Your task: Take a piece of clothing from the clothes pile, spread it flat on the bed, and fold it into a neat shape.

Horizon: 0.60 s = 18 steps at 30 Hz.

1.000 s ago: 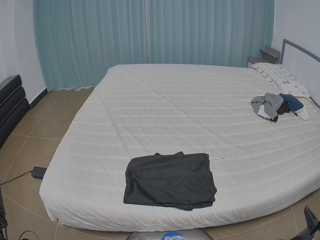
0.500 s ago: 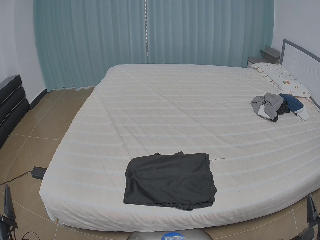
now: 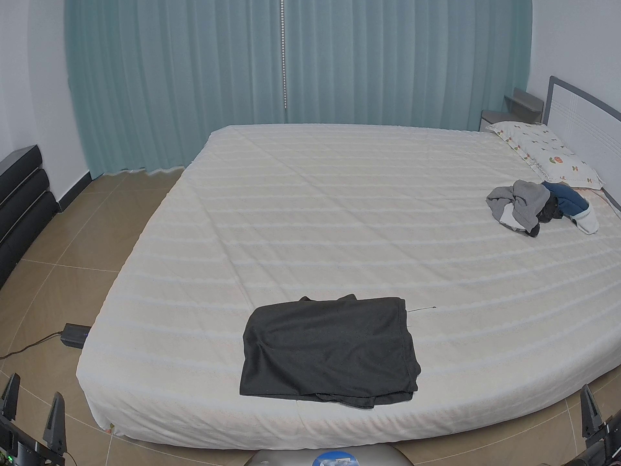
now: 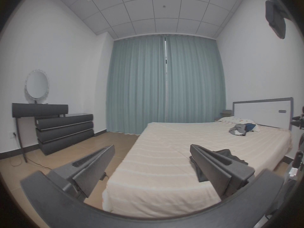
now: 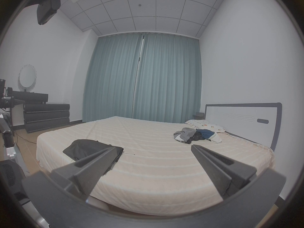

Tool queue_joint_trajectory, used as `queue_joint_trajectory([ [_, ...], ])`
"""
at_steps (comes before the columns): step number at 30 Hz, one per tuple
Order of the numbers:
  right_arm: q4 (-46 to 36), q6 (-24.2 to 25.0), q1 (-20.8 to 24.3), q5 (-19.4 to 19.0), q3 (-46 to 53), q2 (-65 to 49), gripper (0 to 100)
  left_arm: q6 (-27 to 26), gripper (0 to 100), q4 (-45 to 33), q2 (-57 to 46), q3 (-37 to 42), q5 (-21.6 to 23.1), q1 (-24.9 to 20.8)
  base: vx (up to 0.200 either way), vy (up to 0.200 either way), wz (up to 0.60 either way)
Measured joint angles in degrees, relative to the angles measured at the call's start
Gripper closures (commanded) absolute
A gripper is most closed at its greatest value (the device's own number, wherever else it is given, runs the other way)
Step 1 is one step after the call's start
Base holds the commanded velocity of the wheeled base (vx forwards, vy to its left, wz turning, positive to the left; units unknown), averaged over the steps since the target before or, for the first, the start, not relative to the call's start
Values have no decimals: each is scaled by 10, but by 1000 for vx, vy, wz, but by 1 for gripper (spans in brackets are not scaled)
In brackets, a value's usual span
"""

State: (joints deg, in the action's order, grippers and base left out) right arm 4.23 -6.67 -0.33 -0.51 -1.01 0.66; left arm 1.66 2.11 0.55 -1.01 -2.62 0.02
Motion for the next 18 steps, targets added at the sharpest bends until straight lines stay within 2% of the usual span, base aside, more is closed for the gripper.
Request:
queue_joint_trajectory([
  [5, -13, 23, 0, -4, 0, 0, 0, -3, 0, -27, 0, 0, 20, 0, 0, 0, 0],
  [9, -59, 51, -1, -4, 0, 0, 0, -4, 0, -25, 0, 0, 25, 0, 0, 0, 0],
  [18, -56, 63, -1, -5, 0, 0, 0, 11, 0, -22, 1, 0, 7, 0, 0, 0, 0],
])
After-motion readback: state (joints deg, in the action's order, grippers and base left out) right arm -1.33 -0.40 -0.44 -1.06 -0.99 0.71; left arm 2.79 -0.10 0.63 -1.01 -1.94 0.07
